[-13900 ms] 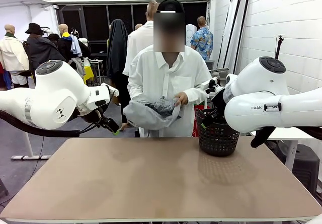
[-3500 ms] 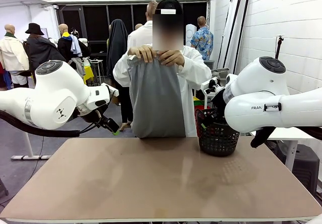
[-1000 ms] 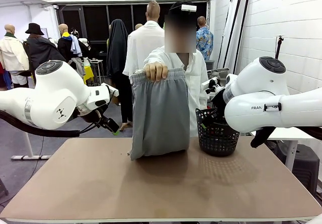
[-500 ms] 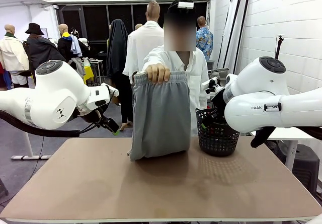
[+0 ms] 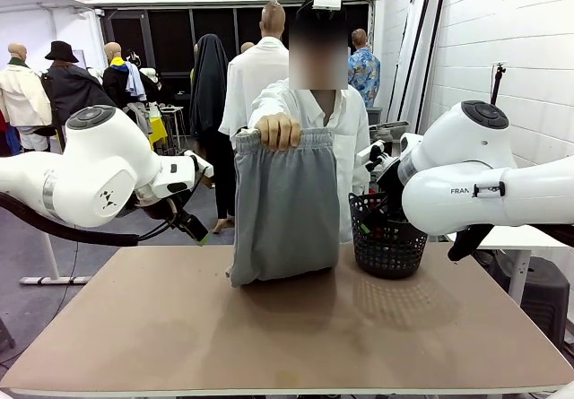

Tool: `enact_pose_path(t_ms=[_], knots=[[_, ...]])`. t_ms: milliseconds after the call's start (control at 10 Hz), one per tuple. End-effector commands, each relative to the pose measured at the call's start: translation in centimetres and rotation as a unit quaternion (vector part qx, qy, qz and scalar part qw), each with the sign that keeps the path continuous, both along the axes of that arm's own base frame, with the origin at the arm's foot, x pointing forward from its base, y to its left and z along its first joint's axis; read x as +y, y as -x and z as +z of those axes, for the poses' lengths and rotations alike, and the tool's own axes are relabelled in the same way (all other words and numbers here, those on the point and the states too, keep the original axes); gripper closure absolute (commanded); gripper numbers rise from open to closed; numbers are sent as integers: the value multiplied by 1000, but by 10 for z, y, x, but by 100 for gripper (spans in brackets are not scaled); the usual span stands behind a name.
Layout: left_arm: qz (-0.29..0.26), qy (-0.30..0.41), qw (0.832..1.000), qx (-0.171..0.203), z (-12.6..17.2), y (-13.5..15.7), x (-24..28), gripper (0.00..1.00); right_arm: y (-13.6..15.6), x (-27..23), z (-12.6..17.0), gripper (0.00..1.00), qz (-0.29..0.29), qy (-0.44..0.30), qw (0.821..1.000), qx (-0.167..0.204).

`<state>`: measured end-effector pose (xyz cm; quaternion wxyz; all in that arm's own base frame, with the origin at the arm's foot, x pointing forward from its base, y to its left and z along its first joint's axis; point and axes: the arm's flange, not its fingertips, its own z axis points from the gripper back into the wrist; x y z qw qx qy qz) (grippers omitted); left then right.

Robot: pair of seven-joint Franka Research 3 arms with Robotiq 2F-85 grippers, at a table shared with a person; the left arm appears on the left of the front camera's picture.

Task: Fold the training pants.
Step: Grab both ends of the Training pants handed by a person.

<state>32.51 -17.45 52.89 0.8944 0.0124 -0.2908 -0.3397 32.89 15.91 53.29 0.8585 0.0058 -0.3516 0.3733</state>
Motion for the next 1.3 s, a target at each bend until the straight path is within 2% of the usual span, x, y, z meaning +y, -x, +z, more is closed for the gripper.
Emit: enact_pose_path(t_ms=[0, 200, 500, 600, 700, 800, 1000, 1100, 1200], knots=[[-75, -53, 995, 22, 11, -6, 10, 0, -10, -8, 6, 0, 77, 41, 996, 0], [-153, -90, 983, 55, 11, -11, 21, 0, -18, -14, 7, 0, 137, 81, 987, 7], [-253, -125, 957, 69, 7, -18, 27, 0, -27, -21, 5, 0, 206, 111, 972, 11], [-278, -135, 948, 76, 6, -19, 28, 0, -27, -23, 5, 0, 212, 117, 970, 10], [-242, -125, 959, 71, 15, -18, 29, 0, -26, -24, 10, 0, 176, 116, 977, -15], [-246, -122, 959, 70, 2, -13, 25, 0, -21, -20, 4, 0, 193, 111, 975, 8], [-246, -122, 959, 70, 2, -13, 25, 0, -21, -20, 4, 0, 193, 111, 975, 8], [-252, -126, 957, 71, 5, -14, 25, 0, -22, -22, 7, 0, 191, 113, 975, 3], [-308, -132, 940, 59, 4, -27, 26, 0, -35, -26, 2, 0, 216, 104, 971, -5]])
